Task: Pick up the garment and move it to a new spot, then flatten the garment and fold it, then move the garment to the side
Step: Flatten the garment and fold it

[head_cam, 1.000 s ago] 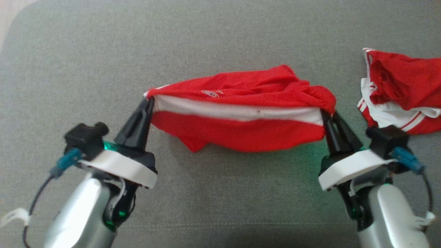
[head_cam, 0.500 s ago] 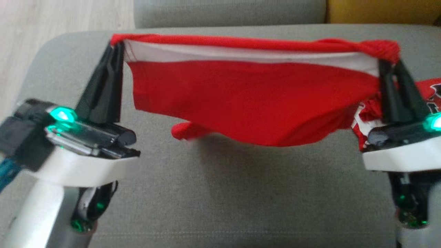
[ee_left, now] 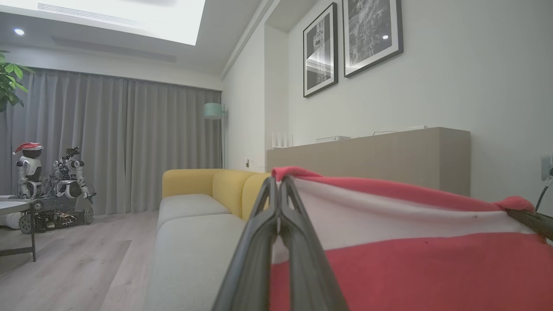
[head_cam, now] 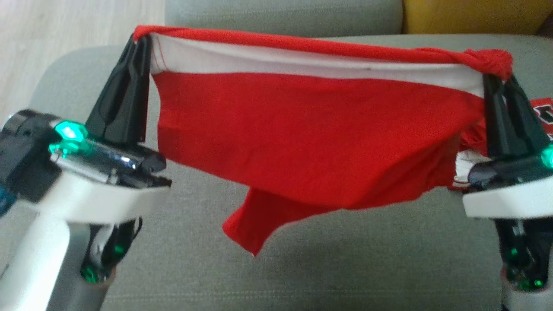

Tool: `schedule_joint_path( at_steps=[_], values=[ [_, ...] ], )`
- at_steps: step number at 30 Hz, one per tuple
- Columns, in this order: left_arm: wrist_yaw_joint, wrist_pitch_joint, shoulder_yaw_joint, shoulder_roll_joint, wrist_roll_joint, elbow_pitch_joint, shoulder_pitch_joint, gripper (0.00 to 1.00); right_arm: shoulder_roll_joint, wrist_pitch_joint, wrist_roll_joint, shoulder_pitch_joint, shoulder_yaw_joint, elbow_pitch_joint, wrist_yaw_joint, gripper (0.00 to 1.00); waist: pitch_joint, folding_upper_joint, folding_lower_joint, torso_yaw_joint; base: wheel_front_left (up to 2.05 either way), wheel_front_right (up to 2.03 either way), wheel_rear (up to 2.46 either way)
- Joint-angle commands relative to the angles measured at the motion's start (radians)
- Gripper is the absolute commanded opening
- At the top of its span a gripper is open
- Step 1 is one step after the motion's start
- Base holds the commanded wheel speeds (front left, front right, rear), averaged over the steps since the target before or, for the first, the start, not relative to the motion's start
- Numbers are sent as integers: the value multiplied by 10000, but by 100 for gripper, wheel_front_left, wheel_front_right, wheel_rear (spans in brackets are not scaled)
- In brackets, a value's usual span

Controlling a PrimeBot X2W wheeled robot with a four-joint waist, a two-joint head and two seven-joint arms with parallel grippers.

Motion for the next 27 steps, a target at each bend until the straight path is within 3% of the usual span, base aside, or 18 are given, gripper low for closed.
schedule_joint_path(
  at_steps=[1,6,11,20,23,24,27],
  values=[
    [-90,-10,487,258,-90,64,-972,0,30,-1,191,-791,232,-34,-7,0,237,0,0,-10,0,0,0],
    [-492,-252,548,29,-421,1209,-2069,0,56,-193,703,-1983,155,1080,-7,0,756,0,0,20,0,0,0],
    [-1075,-708,674,-289,-590,3564,-4276,0,76,-735,1231,-4525,232,3346,-7,0,1611,0,0,42,0,0,0],
    [-1832,-1402,786,-1129,-194,8784,-8500,0,87,-2962,2277,-9215,1044,9154,-7,0,2764,0,0,128,0,0,0],
    [-2005,-1447,709,-1551,-150,10468,-9006,0,87,-3664,2417,-10131,1618,11224,-7,0,2990,0,0,185,0,0,0],
    [-2102,-1459,648,-1788,-120,11486,-9093,0,88,-4016,2602,-10519,2078,12453,-7,0,3165,0,0,205,0,0,0],
    [-2270,-1463,614,-2160,-206,12827,-8861,0,88,-4355,2917,-10688,2933,13951,-7,0,3368,0,0,254,0,0,0]
  ],
)
